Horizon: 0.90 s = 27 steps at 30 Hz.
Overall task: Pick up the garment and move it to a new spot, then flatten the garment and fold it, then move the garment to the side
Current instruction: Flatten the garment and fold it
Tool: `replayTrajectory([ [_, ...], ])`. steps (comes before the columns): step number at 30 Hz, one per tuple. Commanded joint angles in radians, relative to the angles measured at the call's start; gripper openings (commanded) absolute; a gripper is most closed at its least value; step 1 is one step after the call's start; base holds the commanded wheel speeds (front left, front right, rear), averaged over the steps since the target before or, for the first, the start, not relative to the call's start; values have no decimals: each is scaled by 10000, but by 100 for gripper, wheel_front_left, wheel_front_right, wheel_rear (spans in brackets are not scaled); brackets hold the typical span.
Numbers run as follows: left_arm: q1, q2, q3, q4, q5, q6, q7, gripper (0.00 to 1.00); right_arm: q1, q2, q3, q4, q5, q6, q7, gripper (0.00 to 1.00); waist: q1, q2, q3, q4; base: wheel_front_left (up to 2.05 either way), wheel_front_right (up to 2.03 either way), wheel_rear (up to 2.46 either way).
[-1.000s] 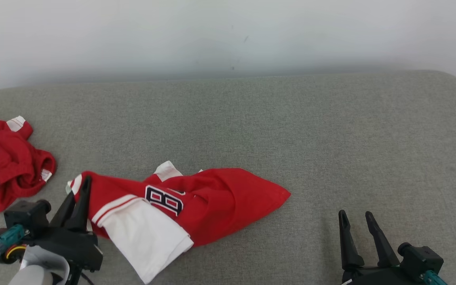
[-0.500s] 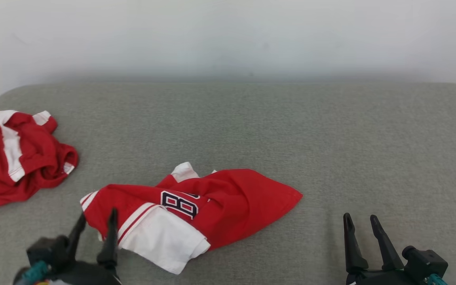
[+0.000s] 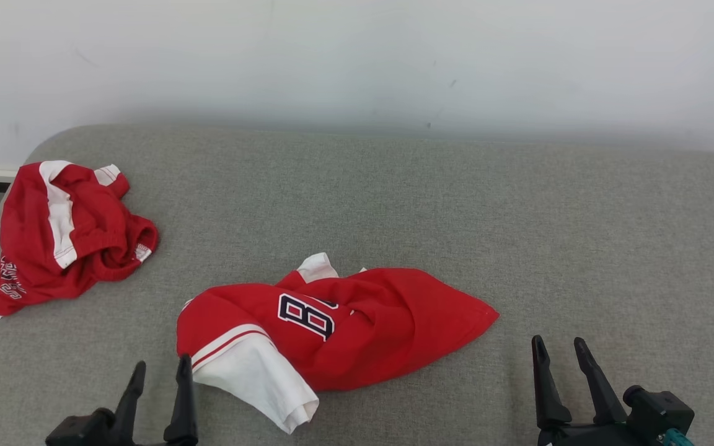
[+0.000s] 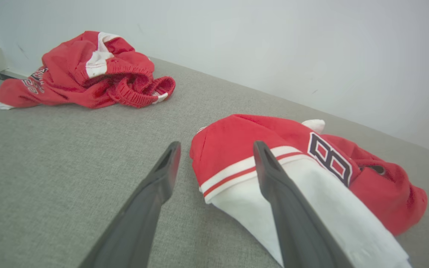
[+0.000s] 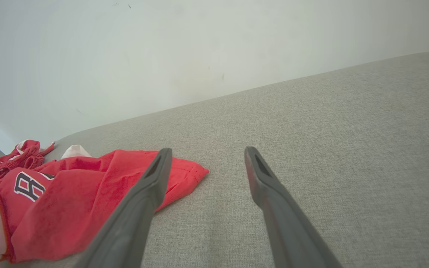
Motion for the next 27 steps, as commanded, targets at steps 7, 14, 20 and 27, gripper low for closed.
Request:
replayTrajectory([
  [7,848,-1024,1425,-1343,1985,-308,-40,100,-193,2,325,211,-135,-20,-18,100,1,0,-46,61,0,0,0],
  [14,1143,-1629,2148,-1444,2999,-946,-39,100,-1564,-107,1873,1337,-536,-20,-18,100,1,0,39,220,0,0,0],
  [20,888,-1782,2222,-1186,3132,-1177,-39,100,-3271,-313,2925,3244,-385,-20,58,100,1,0,144,542,0,0,0],
  [27,664,-1802,1803,-963,2722,-1293,-40,100,-5074,-415,3604,6058,-80,-20,585,100,1,0,229,1149,0,0,0],
])
